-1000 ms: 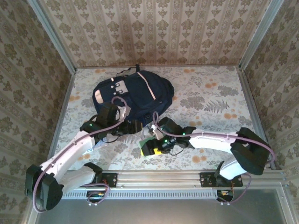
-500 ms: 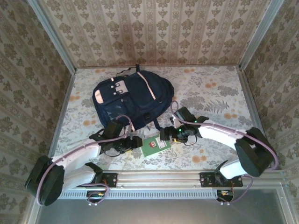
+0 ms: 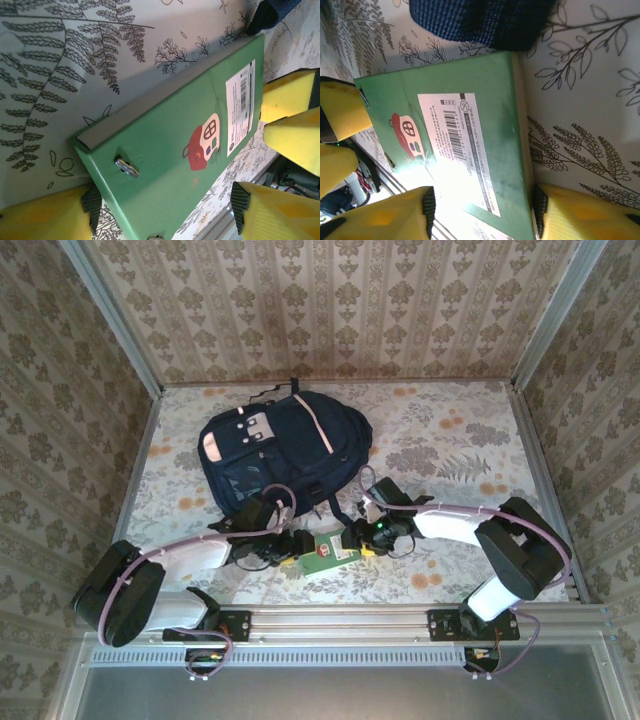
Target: Pack books, pencil case, and school supplies into a backpack
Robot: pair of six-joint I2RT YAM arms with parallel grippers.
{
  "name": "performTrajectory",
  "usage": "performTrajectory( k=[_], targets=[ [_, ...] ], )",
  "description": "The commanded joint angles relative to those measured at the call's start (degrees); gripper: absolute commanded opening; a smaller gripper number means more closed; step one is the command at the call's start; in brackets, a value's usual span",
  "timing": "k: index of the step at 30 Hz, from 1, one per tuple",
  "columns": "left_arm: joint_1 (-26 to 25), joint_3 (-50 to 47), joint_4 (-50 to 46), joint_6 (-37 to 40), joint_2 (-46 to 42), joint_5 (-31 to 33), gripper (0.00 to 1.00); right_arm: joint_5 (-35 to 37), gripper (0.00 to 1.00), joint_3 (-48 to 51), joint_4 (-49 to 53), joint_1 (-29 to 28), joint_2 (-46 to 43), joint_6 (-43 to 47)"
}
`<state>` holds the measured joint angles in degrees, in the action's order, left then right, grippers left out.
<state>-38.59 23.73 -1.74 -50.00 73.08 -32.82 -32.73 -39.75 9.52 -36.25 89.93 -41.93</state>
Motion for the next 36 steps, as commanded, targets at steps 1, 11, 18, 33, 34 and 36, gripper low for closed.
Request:
performTrajectory(
  k=[1, 11, 18, 33, 34, 36],
  targets=[
    [-0.9, 0.6, 2.9, -0.2, 2.3, -1.3, 0.71, -3.0, 0.52, 0.6, -1.7, -0.3, -2.2, -0.7],
    [-1.5, 1.3, 1.3, 1.5, 2.6, -0.1, 0.7, -5.4, 0.39, 2.3, -3.8, -0.3, -8.9, -4.2],
    [-1.7, 1.9, 0.4, 2.4, 3.3, 0.1, 0.69, -6.5, 0.22, 4.5, -10.3, -0.3, -8.3, -8.7],
    [9.5, 0.5, -11.0, -2.5, -20.9, -1.8, 0.77, -7.1, 0.0, 7.5, -11.8, 5.6, -21.8, -11.8],
    [10.0, 0.5, -10.4, -3.6, -21.6, -2.2, 0.79, -7.4, 0.0, 7.9, -13.3, 6.0, -22.5, -13.1],
    [10.2, 0.4, -7.6, -6.7, -22.0, -3.0, 0.8, -7.9, 0.0, 8.5, -15.9, 6.5, -24.0, -15.2]
  ],
)
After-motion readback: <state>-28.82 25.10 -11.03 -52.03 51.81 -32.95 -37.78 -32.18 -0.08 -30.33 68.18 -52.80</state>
